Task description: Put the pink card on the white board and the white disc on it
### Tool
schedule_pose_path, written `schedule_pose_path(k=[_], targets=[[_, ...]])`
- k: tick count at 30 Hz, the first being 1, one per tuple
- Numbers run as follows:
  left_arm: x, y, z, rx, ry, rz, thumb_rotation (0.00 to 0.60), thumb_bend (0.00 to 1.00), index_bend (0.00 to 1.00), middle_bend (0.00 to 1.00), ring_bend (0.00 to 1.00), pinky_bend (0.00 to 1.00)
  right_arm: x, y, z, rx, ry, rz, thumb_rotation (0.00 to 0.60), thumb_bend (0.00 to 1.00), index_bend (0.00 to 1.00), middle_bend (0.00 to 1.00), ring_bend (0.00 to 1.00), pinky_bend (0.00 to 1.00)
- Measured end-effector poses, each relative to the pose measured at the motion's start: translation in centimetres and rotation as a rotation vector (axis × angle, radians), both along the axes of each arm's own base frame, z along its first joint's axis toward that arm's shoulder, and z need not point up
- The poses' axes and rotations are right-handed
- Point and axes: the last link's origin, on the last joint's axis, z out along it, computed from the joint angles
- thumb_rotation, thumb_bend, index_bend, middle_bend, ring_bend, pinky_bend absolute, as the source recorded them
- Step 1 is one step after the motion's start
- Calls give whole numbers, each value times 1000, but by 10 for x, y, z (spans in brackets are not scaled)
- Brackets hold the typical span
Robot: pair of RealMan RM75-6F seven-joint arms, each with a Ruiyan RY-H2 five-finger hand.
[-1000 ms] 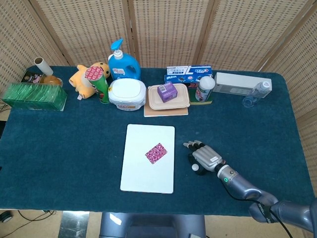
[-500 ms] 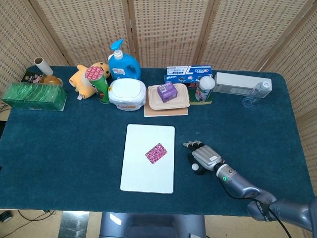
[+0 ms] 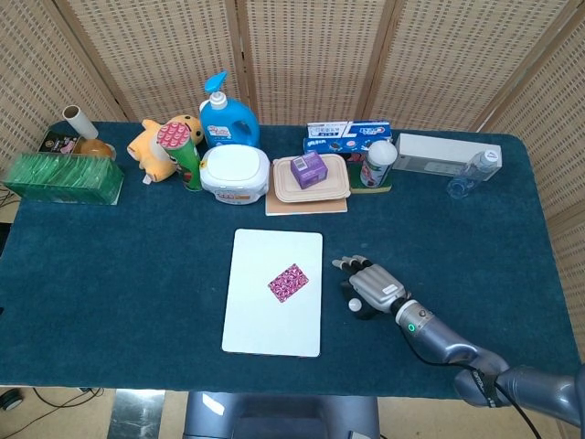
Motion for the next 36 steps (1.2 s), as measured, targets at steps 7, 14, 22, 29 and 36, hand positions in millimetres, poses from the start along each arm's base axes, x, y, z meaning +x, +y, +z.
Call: schedule_pose_path(k=[7,14,22,29,36], targets=[[0,0,0,-1,0,-4,600,99,0,0,0,0,29,-10,-3,4,-61,-17,600,344,538,76,10,0],[0,0,1,-3,-1,-7,600,100,0,0,0,0,65,-21,-15,13,-127,-29,600,344,538,76,11,0],[-2,1,2,-8,-8,-12,600,99,0,0,0,0,96,-30,-40,28,-145,-56,600,344,538,76,10,0],[-2,2,2,-14,-5,-17,600,100,0,0,0,0,115,-37,-63,26,-149,-120,600,353,538,76,11,0],[-2,1,2,-15,-7,-22,600,101,0,0,0,0,128,-45,-76,7,-139,-168,600,355,538,76,11,0]])
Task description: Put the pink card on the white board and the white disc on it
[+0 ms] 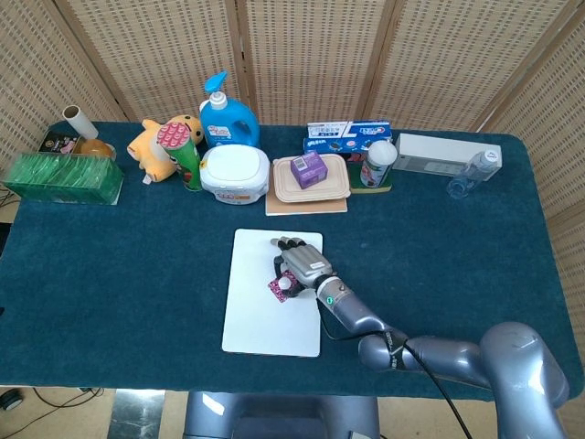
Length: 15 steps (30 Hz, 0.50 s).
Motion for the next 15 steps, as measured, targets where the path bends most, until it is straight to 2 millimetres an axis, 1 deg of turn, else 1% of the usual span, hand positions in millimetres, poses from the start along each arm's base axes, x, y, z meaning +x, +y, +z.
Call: schedule_pose_path(k=[3,7,13,15], targets=[[0,-1,0,-1,0,-2,600,100,0,0,0,0,0,-3,-2,-7,5,-18,600,355,526,75,10,0],[-1,-1,1,1,-4,-2,600,100,0,0,0,0,-3,-7,-1,-7,13,-39,600,355,418,65,8,0],[-1,-2,2,3,-8,-4,600,99,0,0,0,0,-6,-6,4,5,2,-50,600,356,322,53,7,0],[-1,-2,2,4,-9,-4,600,99,0,0,0,0,-6,-5,6,9,-8,-49,600,356,311,51,7,0]])
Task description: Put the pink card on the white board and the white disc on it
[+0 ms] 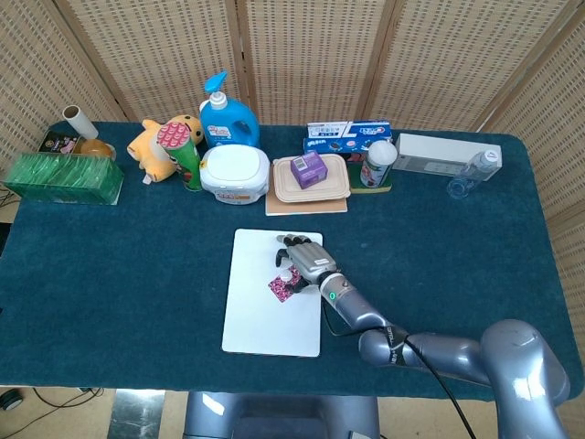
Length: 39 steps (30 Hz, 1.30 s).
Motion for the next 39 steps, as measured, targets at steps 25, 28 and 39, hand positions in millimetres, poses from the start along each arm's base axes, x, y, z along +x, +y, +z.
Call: schedule_pose_path(k=[25,28,39], targets=[[2,-6,0,5,0,-11,600,99,0,0,0,0,-101,34,117,-393,48,200,600,10,152,91,0,0],[3,-9,0,6,3,-17,600,100,0,0,0,0,-130,44,136,-487,47,217,600,5,162,98,0,0],[6,-16,-5,4,21,-31,600,100,0,0,0,0,-235,117,200,-677,35,120,540,0,151,79,0,0]])
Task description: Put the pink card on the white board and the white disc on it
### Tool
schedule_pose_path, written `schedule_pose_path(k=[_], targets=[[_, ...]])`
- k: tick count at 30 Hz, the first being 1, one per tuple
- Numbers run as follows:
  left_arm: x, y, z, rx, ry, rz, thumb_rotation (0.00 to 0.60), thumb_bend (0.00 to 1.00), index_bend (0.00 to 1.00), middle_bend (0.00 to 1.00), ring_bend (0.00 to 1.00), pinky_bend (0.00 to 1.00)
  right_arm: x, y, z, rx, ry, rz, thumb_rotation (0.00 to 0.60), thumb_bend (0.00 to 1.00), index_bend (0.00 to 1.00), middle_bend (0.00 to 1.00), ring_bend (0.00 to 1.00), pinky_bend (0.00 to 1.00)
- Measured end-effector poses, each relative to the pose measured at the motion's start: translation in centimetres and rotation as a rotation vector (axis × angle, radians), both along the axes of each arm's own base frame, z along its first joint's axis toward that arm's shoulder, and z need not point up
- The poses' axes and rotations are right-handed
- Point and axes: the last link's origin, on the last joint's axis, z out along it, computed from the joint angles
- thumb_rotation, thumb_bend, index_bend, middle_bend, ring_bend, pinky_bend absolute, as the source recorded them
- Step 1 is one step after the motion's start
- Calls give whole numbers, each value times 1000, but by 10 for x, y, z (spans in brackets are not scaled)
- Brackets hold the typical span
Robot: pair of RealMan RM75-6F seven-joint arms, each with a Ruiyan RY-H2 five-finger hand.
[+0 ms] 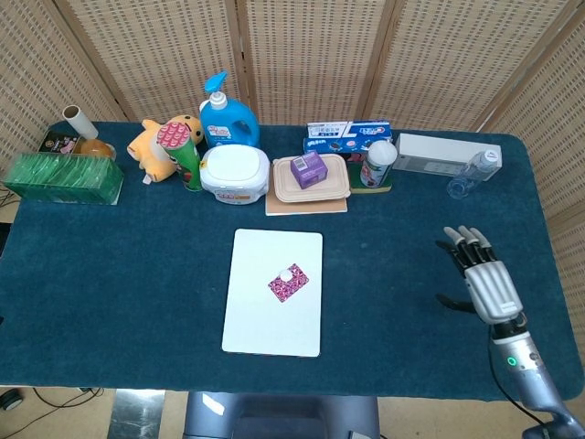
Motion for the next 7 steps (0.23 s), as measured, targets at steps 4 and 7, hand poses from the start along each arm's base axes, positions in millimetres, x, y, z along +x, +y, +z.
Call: schedule_pose_path(k=[4,7], targets=[[1,-3,-1,0,7,-6,600,100,0,0,0,0,-10,13,9,-12,-21,-37,535,0,150,76,0,0],[1,-4,-2,1,8,-7,600,100,0,0,0,0,-13,20,13,-17,-21,-44,533,0,149,75,0,0]])
